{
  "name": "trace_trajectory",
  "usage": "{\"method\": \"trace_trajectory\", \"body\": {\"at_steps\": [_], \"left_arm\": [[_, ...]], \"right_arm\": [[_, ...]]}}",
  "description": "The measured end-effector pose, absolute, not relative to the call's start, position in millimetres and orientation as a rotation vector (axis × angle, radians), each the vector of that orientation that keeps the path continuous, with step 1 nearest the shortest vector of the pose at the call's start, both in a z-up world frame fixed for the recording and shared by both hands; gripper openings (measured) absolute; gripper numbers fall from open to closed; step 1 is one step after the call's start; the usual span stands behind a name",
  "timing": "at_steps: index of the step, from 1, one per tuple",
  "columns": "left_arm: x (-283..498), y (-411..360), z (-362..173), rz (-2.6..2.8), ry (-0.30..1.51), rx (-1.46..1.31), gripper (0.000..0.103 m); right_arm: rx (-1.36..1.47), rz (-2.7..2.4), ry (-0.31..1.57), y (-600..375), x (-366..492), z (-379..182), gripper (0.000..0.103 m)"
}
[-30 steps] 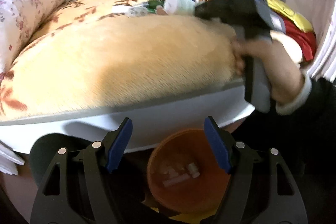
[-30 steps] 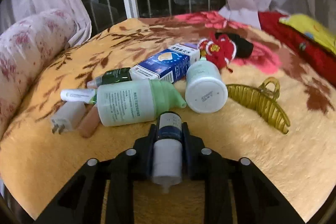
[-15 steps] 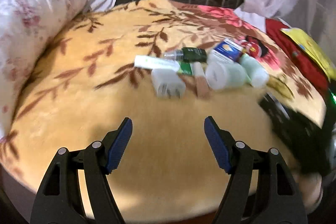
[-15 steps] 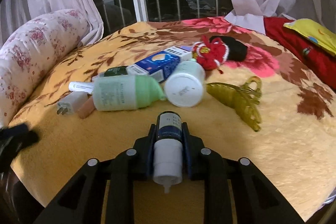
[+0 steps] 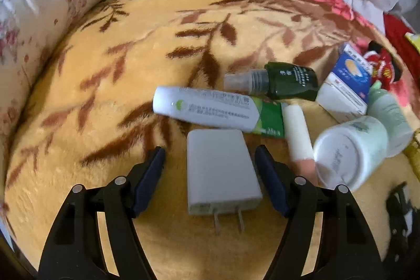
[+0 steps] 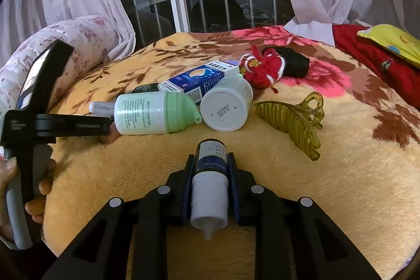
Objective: Collect trash
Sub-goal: 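Grasp the white charger plug with the left tool, then carry the plug and dropper bottle to the orange bin and release both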
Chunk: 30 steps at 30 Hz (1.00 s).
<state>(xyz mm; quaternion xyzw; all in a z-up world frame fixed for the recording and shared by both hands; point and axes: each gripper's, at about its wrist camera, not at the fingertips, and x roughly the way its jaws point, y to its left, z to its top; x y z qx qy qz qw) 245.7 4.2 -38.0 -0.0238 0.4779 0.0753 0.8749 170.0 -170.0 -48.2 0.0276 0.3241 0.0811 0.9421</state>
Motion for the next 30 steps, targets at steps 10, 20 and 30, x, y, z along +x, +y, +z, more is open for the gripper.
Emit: {"method": "trace_trajectory", "body": {"at_steps": [10, 20, 30], "left_arm": [[211, 15, -27, 0.091, 0.890, -0.132, 0.039], [146, 17, -5, -0.001, 0.805, -0.162, 0.039], [86, -3, 2, 0.006, 0.774, -0.067, 0.039]], "right_arm": [[0.061, 0.143, 0.658, -169, 168, -45, 0.023], [0.073, 0.180, 0.647, -165, 151, -32, 0.023], [0.022, 0.215, 0.647, -154, 112, -22, 0.023]]}}
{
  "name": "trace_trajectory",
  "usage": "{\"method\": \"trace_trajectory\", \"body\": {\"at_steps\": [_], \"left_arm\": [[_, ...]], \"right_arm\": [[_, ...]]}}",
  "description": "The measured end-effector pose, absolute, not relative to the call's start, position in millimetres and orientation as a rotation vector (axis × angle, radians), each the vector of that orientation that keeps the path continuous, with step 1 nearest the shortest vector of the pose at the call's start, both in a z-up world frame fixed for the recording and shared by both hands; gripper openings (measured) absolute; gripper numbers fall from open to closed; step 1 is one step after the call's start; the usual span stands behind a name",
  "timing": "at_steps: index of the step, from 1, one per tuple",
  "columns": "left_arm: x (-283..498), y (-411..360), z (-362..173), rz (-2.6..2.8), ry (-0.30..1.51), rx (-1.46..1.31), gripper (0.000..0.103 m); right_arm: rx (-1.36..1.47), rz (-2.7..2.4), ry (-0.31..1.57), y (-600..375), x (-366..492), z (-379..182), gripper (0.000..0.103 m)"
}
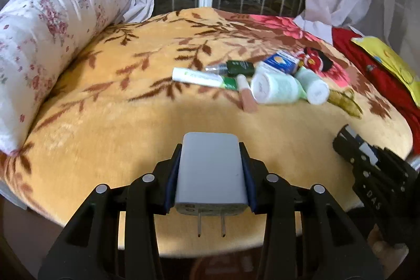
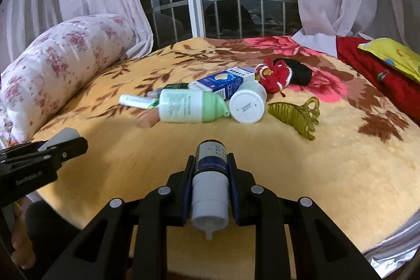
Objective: Collect trash
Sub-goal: 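Carry the plug and dropper bottle to the orange bin and release both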
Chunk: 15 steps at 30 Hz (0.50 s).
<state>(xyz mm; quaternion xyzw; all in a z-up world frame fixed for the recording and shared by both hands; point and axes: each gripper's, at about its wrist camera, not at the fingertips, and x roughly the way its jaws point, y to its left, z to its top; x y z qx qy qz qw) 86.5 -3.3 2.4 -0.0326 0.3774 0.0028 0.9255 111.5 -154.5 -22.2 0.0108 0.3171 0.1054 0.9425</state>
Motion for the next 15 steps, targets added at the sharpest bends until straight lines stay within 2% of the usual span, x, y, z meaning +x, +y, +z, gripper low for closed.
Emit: {"method": "trace_trajectory", "body": {"at_steps": [10, 15], "left_arm": [[-2, -27, -16, -0.060, 0.822, 0.023, 0.039], [-26, -32, -37, -0.101, 0.895, 0.040, 0.039]], "right_arm": [[0.000, 0.299, 0.704, -160, 33, -26, 0.023], [-0.015, 0.350, 0.793, -154, -2, -44, 0.023]]}}
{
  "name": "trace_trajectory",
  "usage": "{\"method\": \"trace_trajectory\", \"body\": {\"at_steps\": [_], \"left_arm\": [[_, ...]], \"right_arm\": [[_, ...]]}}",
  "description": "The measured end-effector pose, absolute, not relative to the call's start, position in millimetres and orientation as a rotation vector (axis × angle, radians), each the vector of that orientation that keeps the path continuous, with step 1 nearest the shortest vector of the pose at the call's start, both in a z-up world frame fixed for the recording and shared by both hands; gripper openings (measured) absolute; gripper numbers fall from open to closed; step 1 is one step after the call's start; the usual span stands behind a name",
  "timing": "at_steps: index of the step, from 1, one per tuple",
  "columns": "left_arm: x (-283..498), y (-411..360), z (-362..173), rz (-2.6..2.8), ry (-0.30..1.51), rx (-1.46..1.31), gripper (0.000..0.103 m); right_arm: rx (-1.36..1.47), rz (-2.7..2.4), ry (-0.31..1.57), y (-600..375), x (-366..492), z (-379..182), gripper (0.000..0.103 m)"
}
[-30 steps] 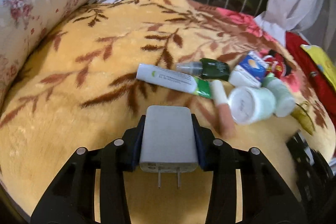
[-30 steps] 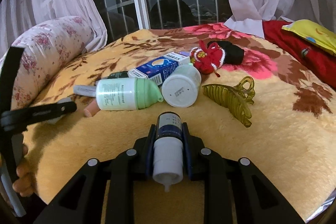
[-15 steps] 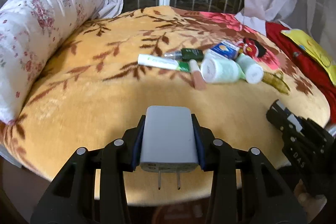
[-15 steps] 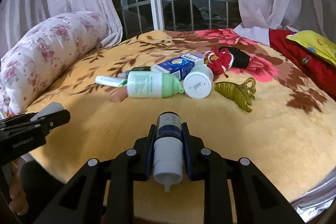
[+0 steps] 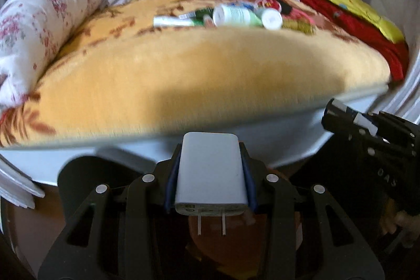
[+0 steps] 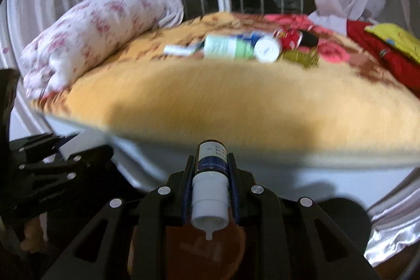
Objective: Collect trash
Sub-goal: 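Carry the plug and dropper bottle to the orange bin and release both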
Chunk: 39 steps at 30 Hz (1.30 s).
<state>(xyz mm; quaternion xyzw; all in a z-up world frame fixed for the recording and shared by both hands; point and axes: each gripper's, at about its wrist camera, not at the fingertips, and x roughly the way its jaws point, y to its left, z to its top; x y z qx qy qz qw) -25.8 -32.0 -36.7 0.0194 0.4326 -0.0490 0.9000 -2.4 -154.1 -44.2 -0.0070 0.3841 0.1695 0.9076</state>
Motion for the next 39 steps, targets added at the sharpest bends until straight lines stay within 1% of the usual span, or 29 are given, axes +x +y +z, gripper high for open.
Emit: {"method": "trace_trajectory", "body": {"at_steps": [6, 9, 16, 17, 18, 19, 20, 21, 24, 27, 31, 34, 36, 37, 39], "left_arm": [[-22, -36, -84, -0.161, 1.083, 0.010, 0.039], [-10, -41, -114, -0.186, 1.207, 0.002, 0.039], [8, -39, -157, -0.168, 1.386, -0.010, 0.040], [11, -39, -163, -0.162, 1.420, -0.011, 0.042], [12, -39, -167, -0.158, 1.437, -0.010, 0.046], [11, -38, -169, -0.157, 1.446, -0.010, 0.054], [8, -37, -170, -0.156, 1.449, -0.008, 0.057], [7, -38, -170, -0.154, 1.446, -0.008, 0.060], [4, -38, -169, -0.154, 1.442, -0.011, 0.063], [3, -38, -166, -0.152, 1.442, -0.019, 0.064], [4, -34, -160, -0.162, 1.428, -0.045, 0.064], [2, -34, -148, -0.200, 1.386, -0.071, 0.064], [-1, -31, -130, -0.259, 1.308, -0.104, 0.064], [-4, -29, -116, -0.289, 1.245, -0.118, 0.064], [-11, -27, -92, -0.338, 1.147, -0.127, 0.064]], "right_arm": [[-0.062, 0.387, 0.937, -142, -21, -82, 0.023], [-0.064, 0.387, 1.001, -141, -14, -96, 0.023], [-0.066, 0.398, 1.174, -136, 6, -136, 0.024], [-0.074, 0.391, 1.205, -135, 10, -143, 0.025], [-0.074, 0.377, 1.223, -135, 13, -148, 0.036], [-0.073, 0.376, 1.237, -135, 15, -151, 0.042], [-0.072, 0.375, 1.248, -135, 17, -154, 0.048], [-0.071, 0.370, 1.248, -135, 17, -155, 0.048], [-0.066, 0.362, 1.237, -135, 14, -152, 0.049], [-0.055, 0.352, 1.220, -139, 12, -149, 0.053], [-0.040, 0.336, 1.180, -147, 8, -137, 0.054], [-0.028, 0.352, 1.100, -154, 4, -112, 0.054], [-0.022, 0.375, 1.005, -162, 0, -83, 0.054], [-0.024, 0.380, 0.958, -166, 0, -68, 0.055], [-0.040, 0.365, 0.862, -176, 7, -40, 0.065]]}}
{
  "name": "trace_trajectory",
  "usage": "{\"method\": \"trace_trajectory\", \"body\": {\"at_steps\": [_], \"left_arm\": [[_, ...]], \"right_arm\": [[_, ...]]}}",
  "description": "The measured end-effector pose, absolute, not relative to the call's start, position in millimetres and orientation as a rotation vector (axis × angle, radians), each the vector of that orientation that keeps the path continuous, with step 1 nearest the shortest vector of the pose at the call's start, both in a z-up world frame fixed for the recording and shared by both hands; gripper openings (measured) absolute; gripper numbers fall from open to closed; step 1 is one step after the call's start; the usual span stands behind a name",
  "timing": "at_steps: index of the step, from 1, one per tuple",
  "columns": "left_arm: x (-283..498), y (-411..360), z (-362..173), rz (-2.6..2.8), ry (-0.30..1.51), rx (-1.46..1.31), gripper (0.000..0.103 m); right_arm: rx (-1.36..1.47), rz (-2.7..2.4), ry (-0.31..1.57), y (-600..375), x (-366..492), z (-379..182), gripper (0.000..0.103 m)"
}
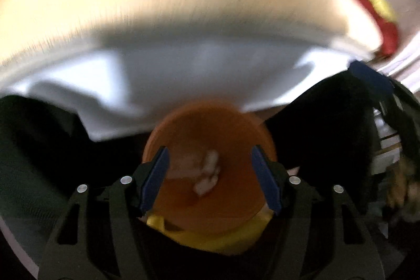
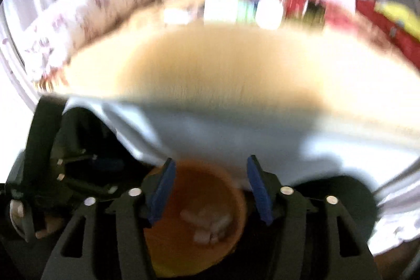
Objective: Collect trash
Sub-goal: 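Carry the plug and dropper bottle to the orange bin and release both, then grasp the yellow hair claw clip with the right tool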
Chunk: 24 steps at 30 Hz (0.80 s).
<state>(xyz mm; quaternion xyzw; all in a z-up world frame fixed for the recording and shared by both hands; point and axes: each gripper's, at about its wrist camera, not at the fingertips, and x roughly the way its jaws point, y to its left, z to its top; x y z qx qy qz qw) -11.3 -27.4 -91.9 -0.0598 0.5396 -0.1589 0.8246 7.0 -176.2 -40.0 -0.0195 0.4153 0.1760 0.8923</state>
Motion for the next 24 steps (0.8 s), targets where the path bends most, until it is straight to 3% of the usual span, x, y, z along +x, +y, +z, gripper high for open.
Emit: {"method": "trace_trajectory", "body": {"at_steps": [3, 10, 17, 19, 21, 24], "left_arm": [[-19, -27, -60, -0.368, 1.015, -0.100, 0.076], [-12, -35, -29, -0.362, 0.903, -0.017, 0.076], [7, -33, -28, -0.363, 0.910, -0.027, 0.076], [13, -35, -24, -0.364, 0.900, -0.017, 0.076], [24, -38, -17, -0.365, 0.883, 0.003, 0.076], [47, -45, -2, -0.355, 0.841, 0.059, 0.076]], "right_arm": [[-0.076, 0.301, 0.762, -194, 34, -9, 0.068], [-0.112, 0.153, 0.721, -229, 164, 3, 0.081], [-0.252, 0.128, 0.858, -218, 241, -21, 0.081], [-0.269, 0.136, 0.903, -215, 252, -29, 0.073], [-0.260, 0.141, 0.931, -217, 264, -33, 0.046], [-0.253, 0.128, 0.936, -217, 266, -41, 0.045]]}}
